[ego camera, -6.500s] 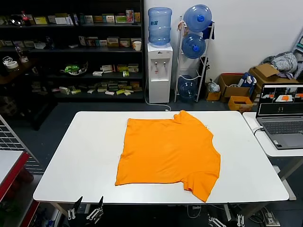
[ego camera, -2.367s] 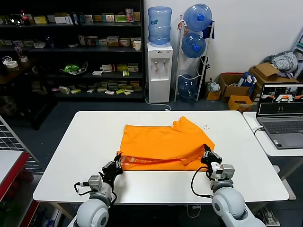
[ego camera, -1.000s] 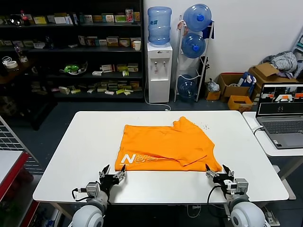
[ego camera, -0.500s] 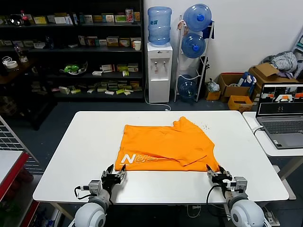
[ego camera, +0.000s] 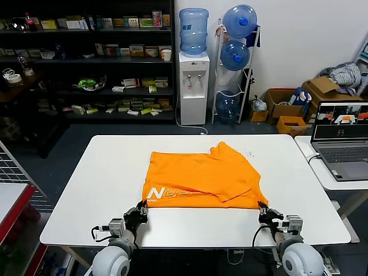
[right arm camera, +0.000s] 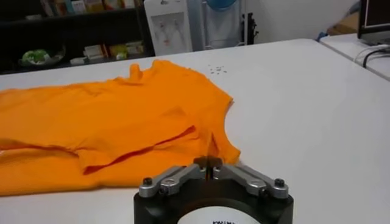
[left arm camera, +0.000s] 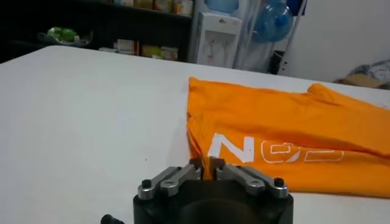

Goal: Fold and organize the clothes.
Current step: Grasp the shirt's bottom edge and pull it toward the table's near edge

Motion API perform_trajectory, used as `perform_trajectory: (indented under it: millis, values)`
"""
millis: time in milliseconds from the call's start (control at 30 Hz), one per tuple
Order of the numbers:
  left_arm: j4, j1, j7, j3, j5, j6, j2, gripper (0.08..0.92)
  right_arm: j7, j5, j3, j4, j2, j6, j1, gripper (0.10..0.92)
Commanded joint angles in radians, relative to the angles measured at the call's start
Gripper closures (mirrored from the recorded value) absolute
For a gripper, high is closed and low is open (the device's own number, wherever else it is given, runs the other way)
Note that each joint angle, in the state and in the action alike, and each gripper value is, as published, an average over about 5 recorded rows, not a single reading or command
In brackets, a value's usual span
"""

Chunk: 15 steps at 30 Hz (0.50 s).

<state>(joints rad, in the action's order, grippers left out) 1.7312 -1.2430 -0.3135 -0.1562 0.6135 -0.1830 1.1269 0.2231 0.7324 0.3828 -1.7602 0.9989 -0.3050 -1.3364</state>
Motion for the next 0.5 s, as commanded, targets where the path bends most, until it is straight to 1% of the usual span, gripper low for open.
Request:
perform_trajectory:
  millis: [33, 133, 200, 500]
  values:
    - [0.117, -0.047, -0.032, -0.03, 0.078, -0.007, -0.047, 0.882, 0.023, 0.052, 0.027, -0.09, -0.037, 0.0, -0.068, 0.9]
    - [0.171, -0.095, -0.045, -0.06, 0.13, -0.015, -0.085, 0.91, 0.034, 0.081, 0.061, -0.154, -0.069, -0.002, -0.137, 0.9]
    - [0.2, -0.133, -0.054, -0.082, 0.16, -0.024, -0.104, 0.91, 0.04, 0.092, 0.085, -0.192, -0.083, -0.003, -0.189, 0.9]
    - [0.307, -0.338, -0.068, -0.141, 0.197, -0.036, -0.15, 0.91, 0.088, 0.098, 0.161, -0.31, -0.086, -0.023, -0.383, 0.9]
